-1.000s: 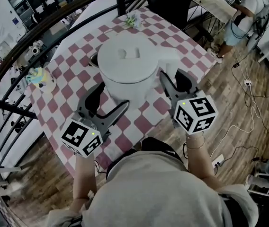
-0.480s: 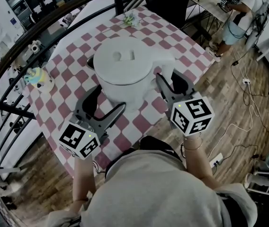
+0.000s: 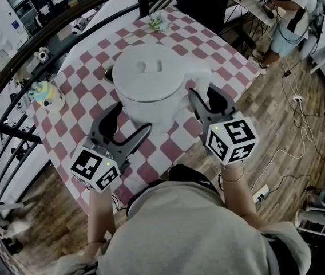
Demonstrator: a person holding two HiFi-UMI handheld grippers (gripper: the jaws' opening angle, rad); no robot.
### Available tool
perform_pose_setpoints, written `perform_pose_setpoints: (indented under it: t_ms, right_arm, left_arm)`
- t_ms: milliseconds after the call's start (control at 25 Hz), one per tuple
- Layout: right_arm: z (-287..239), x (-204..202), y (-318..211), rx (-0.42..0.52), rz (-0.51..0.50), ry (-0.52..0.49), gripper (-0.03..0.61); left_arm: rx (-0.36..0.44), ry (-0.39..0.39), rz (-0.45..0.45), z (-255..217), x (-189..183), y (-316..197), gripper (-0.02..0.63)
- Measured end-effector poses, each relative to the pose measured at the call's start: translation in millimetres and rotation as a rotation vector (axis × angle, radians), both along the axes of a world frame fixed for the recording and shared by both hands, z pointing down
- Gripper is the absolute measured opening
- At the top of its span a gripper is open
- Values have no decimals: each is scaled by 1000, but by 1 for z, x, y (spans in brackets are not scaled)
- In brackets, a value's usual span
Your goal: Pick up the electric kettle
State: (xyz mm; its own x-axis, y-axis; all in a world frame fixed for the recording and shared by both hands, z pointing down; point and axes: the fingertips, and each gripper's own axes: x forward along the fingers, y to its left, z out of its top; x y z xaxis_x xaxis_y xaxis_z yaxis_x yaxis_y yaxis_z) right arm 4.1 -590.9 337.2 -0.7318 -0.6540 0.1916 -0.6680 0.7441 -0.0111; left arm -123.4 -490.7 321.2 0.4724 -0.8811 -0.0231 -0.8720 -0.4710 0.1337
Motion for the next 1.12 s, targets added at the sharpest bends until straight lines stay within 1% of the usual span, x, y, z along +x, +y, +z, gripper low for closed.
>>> perform_pose_setpoints:
  t_ms: [120, 680, 1120]
  right_arm:
    - [0, -1, 0, 3, -2, 6, 150]
    - [2, 0, -4, -10, -10, -18, 150]
    - [8, -4, -4, -29, -14, -26, 150]
  left_arm:
    - [-2, 12, -1, 0, -1, -1, 400]
    - [2, -5, -7, -2, -1, -4, 400]
    - [-6, -4, -20, 0, -4, -3, 400]
